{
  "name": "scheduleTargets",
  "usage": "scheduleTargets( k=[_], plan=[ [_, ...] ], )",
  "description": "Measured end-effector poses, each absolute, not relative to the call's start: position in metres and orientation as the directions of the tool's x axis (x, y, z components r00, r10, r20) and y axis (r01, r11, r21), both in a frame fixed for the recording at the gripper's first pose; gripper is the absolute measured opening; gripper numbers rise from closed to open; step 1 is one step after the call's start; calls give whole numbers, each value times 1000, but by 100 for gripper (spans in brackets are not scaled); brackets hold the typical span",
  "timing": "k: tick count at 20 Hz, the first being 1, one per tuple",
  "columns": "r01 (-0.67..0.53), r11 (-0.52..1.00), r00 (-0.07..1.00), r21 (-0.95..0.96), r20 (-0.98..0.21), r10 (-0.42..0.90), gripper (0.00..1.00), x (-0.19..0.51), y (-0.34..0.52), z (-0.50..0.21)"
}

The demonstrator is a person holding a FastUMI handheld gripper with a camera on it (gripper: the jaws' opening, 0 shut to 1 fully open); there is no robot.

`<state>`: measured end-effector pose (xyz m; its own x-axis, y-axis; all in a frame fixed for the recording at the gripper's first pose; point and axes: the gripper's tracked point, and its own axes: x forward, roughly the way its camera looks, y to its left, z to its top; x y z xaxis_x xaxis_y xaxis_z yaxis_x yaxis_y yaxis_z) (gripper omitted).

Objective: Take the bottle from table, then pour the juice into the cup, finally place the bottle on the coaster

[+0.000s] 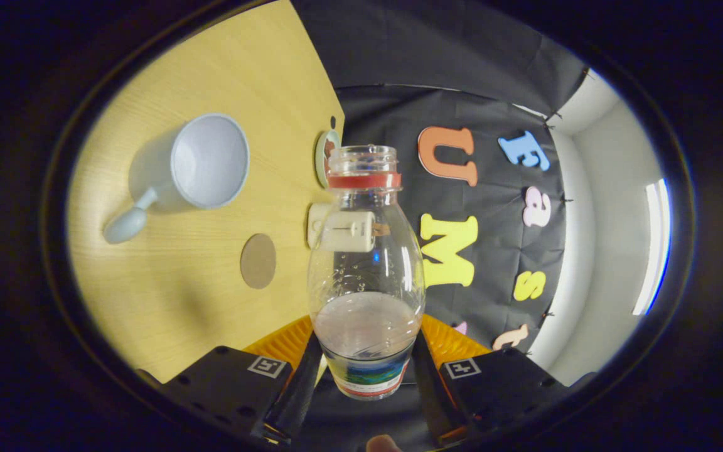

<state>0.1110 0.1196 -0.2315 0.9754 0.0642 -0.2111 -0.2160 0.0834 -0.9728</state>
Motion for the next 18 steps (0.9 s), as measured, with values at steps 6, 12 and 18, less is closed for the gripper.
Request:
scheduleTargets(
  k=[6, 12, 18],
  plan=[
    [-293, 419, 955, -859, -288, 76, 77, 94, 104, -232],
    [-311, 714, 942, -627, -302, 146, 77, 80, 104, -210],
    [-297, 889, 940, -348, -269, 209, 77, 80, 98, -171]
  ],
)
